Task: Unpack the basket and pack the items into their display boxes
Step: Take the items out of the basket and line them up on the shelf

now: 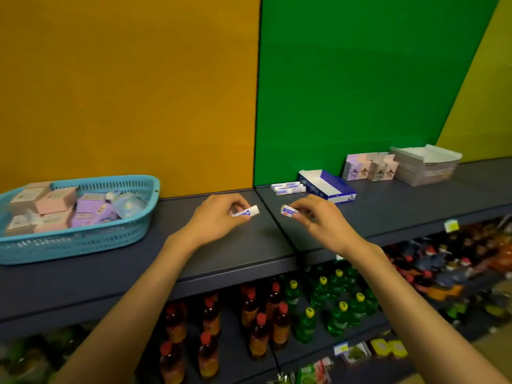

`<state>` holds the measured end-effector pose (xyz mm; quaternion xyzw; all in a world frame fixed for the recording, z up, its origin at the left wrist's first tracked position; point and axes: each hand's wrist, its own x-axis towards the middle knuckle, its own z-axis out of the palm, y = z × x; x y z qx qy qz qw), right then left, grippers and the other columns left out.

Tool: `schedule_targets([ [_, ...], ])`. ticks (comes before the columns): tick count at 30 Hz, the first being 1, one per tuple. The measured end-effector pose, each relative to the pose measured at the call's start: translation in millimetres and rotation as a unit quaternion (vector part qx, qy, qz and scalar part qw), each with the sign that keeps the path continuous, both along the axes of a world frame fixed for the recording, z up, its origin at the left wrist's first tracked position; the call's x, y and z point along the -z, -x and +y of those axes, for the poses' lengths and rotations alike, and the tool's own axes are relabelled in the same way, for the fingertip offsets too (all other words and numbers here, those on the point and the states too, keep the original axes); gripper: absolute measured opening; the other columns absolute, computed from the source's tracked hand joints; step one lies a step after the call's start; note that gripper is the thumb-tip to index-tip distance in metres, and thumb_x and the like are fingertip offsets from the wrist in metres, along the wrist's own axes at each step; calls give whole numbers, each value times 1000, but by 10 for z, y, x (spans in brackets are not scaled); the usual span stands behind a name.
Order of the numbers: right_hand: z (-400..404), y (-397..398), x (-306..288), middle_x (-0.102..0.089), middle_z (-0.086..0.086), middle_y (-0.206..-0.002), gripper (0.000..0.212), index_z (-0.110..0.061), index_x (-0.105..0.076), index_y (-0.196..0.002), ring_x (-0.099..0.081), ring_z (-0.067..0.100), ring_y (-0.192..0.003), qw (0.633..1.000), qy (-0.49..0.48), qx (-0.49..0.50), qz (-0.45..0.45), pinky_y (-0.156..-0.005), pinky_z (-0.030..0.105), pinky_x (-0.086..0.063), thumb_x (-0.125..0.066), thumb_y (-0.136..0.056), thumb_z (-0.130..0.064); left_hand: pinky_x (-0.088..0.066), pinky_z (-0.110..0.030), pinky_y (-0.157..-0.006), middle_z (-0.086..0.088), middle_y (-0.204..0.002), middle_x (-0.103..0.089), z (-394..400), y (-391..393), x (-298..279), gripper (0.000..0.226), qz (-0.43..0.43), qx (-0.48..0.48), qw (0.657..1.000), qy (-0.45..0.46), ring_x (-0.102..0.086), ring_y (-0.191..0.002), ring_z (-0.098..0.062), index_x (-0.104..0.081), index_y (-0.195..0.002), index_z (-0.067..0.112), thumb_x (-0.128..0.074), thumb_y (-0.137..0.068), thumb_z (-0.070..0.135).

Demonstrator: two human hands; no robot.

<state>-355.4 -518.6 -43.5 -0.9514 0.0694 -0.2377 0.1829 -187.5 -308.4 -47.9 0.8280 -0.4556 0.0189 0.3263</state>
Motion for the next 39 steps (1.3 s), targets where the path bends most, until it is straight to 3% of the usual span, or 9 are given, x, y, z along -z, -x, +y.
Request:
schedule_targets([
  [5, -588, 257, 148, -63, 1, -102, 19, -19, -70, -114, -59, 19, -93, 999, -10, 5, 33, -81, 34, -49, -62, -97, -24, -40, -29, -63, 20, -93, -65, -550, 217, 120, 14, -18, -48, 998, -41, -57, -82, -4, -65, -101, 34, -70, -89, 39],
  [10, -1002, 178, 257, -68, 0, -105, 18, -22, -71, -112, -60, 17, -95, 999, -25, 0, 44, -84, 35, -50, -66, -95, -25, -49, -35, -73, 14, -98, -65, -956, 170, 210, 14, -21, -64, 996, -60, -60, -88, -13, -68, -102, 33, -72, -88, 37],
  [14, -1247, -67, 316, -68, -3, -106, 18, -23, -72, -111, -59, 12, -96, 998, -17, -21, 59, -84, 28, -49, -68, -94, -26, -48, -36, -76, 9, -107, -66, -1288, -14, 282, 19, -59, -98, 989, -92, -60, -96, -18, -69, -109, 33, -68, -91, 38],
  [19, -1540, -579, 271, -63, 1, -102, 18, -21, -75, -110, -56, 17, -94, 997, 43, -24, 54, -81, 31, -46, -69, -93, -24, -45, -33, -74, 7, -106, -69, -1672, -346, 371, 20, -76, -111, 986, -100, -62, -100, -19, -71, -109, 33, -69, -89, 38],
  [27, -1950, -1426, 147, -69, 9, -105, 16, -17, -73, -106, -61, 29, -96, 982, 140, -23, 122, -81, 40, -50, -69, -91, -22, -45, -31, -76, 7, -108, -69, -2222, -800, 431, 23, -110, -109, 982, -113, -63, -100, -17, -68, -107, 29, -72, -87, 40],
  [34, -2168, -1818, 308, -69, 10, -97, 7, -16, -69, -92, -60, 31, -90, 975, 163, -40, 147, -73, 37, -46, -69, -86, -17, -46, -35, -84, 1, -116, -63, -2396, -956, 519, 29, -133, -126, 975, -128, -59, -107, -21, -68, -118, 30, -69, -91, 40],
  [39, -2294, -1945, 394, -69, 11, -94, 7, -15, -69, -90, -61, 33, -87, 971, 173, -58, 155, -75, 41, -50, -67, -83, -13, -49, -35, -87, 1, -117, -60, -2470, -995, 553, 29, -94, -132, 979, -125, -58, -108, -21, -68, -119, 30, -70, -90, 36],
])
